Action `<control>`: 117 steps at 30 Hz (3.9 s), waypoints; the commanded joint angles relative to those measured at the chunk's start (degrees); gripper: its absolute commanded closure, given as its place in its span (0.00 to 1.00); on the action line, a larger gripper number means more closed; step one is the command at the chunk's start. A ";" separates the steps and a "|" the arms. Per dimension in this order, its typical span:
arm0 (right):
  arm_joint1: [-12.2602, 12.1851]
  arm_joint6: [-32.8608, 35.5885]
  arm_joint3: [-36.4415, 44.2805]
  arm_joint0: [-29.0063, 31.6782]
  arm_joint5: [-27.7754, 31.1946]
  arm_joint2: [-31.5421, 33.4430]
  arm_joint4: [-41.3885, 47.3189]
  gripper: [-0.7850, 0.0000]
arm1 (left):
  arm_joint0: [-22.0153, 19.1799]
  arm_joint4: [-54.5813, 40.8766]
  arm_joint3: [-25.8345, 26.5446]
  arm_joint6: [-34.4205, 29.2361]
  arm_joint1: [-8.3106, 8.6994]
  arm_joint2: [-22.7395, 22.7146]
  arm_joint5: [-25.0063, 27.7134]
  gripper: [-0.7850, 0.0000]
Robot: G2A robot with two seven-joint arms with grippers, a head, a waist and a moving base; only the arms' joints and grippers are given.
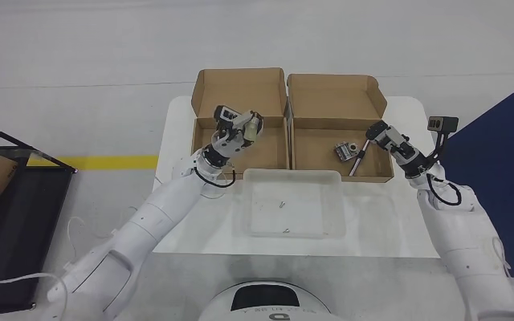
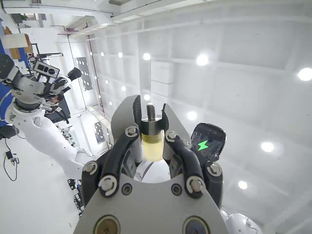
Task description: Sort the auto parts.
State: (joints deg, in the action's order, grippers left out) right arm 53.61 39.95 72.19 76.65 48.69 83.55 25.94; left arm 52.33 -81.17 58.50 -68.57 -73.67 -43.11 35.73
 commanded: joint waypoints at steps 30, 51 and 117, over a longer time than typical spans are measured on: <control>0.00 0.02 0.00 0.00 -0.01 0.00 0.06 0.00 | 9.96 105.93 16.75 50.84 1.07 -17.50 -1.35 1.00; 0.00 0.02 0.00 0.00 -0.01 0.00 0.06 0.00 | -7.83 118.77 -10.79 38.92 -5.92 -1.20 -27.32 0.20; 0.00 0.02 0.00 0.00 -0.01 0.00 0.06 0.00 | 5.83 148.05 27.26 10.44 -3.86 9.53 -23.76 0.31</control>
State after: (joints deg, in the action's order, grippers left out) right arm 53.61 39.95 72.19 76.65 48.69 83.55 25.94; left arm 58.43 66.68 86.66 -58.28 -77.18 -34.38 12.29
